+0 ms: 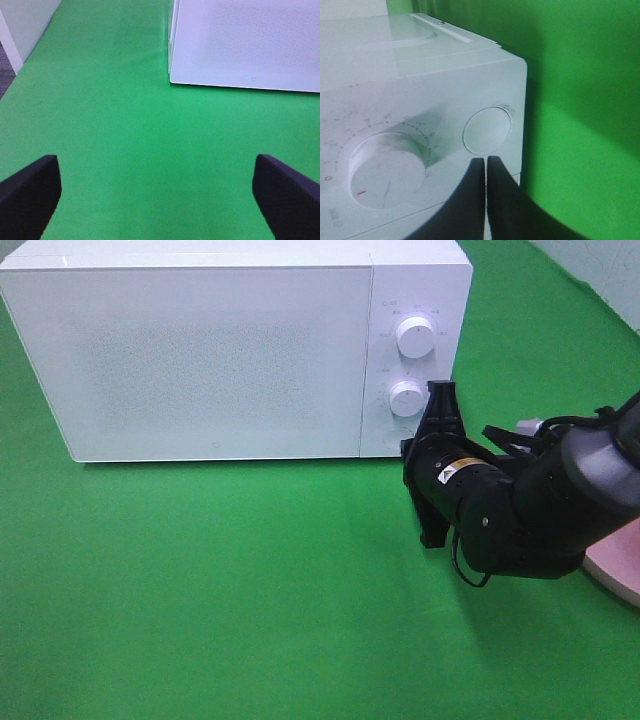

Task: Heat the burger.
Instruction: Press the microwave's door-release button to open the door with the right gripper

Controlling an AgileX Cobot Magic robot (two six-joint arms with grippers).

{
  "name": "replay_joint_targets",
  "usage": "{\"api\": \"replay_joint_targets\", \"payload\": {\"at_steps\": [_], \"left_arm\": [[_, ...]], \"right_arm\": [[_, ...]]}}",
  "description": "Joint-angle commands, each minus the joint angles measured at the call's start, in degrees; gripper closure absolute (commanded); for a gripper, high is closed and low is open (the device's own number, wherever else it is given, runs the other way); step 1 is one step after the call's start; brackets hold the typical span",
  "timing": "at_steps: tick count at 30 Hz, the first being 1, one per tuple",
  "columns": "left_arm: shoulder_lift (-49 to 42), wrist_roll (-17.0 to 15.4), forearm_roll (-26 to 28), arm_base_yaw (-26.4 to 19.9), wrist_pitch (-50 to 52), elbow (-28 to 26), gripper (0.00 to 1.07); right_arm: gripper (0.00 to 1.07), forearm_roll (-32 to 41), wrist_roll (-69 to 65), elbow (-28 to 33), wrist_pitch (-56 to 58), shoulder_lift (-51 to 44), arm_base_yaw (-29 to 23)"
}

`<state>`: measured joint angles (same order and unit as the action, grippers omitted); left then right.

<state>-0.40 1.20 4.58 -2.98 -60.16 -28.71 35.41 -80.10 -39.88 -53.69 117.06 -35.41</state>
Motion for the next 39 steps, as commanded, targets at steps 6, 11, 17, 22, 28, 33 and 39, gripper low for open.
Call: {"api": "replay_joint_targets", "payload": {"at_steps": [6, 11, 17, 22, 28, 33, 39], "left_arm": [[-1.15, -0.06, 0.0, 0.34, 0.57, 0.11, 0.1], [-1.15, -0.06, 0.0, 0.23, 0.57, 0.11, 0.1], [-1.15, -0.06, 0.0, 0.23, 0.57, 0.11, 0.1], [-1.15, -0.06, 0.0, 0.23, 0.57, 0.11, 0.1], [-1.15, -0.06, 0.0, 0.23, 0.57, 0.11, 0.1], [-1.15, -0.06, 0.0, 0.23, 0.57, 0.11, 0.1], [-1.15, -0.06, 0.0, 0.23, 0.57, 0.11, 0.1]], "right_arm": [[1.07, -0.69, -0.63, -3.44, 1.72, 2.35, 1.43], [1.07, -0.46, -0.23, -5.21, 2.46, 2.52, 2.18], [1.07, -0.69, 0.92, -6.3, 5.16, 2.52, 3.95], [1.07, -0.8, 0.0, -6.3, 5.56, 3.78, 3.95], [1.07, -1.78, -0.97, -6.82, 5.27, 4.64, 3.95], [1.07, -2.23, -0.92, -8.37, 4.76, 5.16, 3.95], [1.07, -1.95, 0.23, -8.94, 4.18, 5.39, 3.95]]}}
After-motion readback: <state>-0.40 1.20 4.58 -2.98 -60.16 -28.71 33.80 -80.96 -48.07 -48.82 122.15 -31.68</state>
